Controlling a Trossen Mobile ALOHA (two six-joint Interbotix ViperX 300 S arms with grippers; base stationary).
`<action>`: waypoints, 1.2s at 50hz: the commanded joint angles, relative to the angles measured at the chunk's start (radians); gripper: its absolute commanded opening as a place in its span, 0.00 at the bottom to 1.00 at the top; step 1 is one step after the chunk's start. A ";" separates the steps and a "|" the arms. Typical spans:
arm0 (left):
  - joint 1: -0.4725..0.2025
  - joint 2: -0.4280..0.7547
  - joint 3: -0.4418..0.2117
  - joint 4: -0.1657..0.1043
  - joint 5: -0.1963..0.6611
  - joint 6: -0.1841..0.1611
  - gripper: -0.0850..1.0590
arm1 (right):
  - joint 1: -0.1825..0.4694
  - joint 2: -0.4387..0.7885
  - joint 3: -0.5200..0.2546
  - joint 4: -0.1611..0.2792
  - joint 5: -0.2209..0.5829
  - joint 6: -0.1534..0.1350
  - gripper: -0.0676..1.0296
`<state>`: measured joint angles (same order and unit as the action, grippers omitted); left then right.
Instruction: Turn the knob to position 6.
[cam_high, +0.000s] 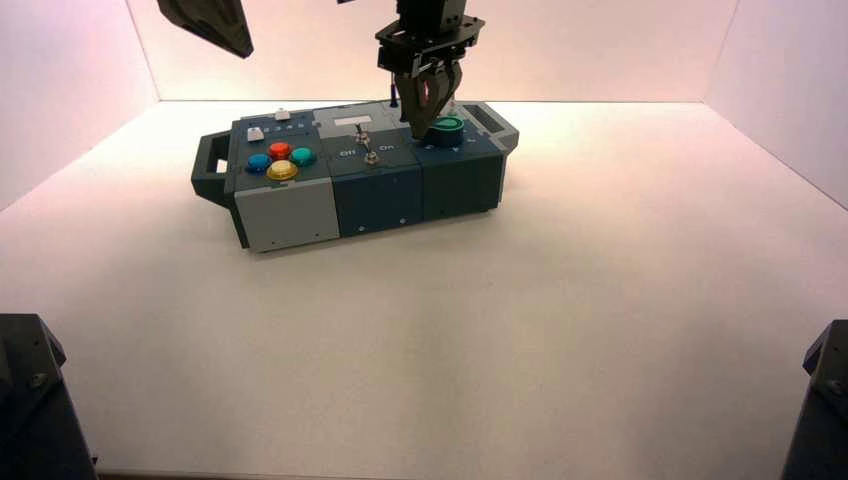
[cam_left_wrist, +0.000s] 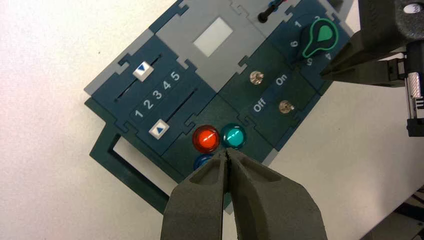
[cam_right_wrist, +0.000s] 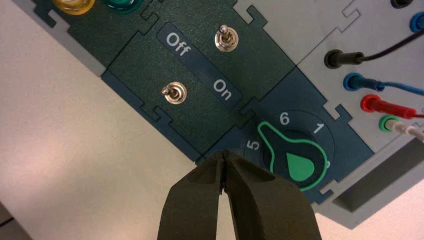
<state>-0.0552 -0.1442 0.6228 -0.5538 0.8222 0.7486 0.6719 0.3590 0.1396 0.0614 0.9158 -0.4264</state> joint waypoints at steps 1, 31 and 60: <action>0.017 -0.008 -0.015 -0.009 0.000 0.025 0.05 | 0.006 -0.008 -0.035 -0.003 -0.002 -0.008 0.04; 0.117 0.084 -0.031 -0.192 0.083 0.101 0.05 | 0.005 0.043 -0.117 -0.069 0.028 -0.014 0.04; 0.117 0.072 -0.029 -0.192 0.084 0.109 0.05 | 0.002 0.112 -0.216 -0.115 0.041 -0.014 0.04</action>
<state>0.0598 -0.0522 0.6197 -0.7394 0.9066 0.8483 0.6703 0.4939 -0.0430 -0.0460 0.9572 -0.4357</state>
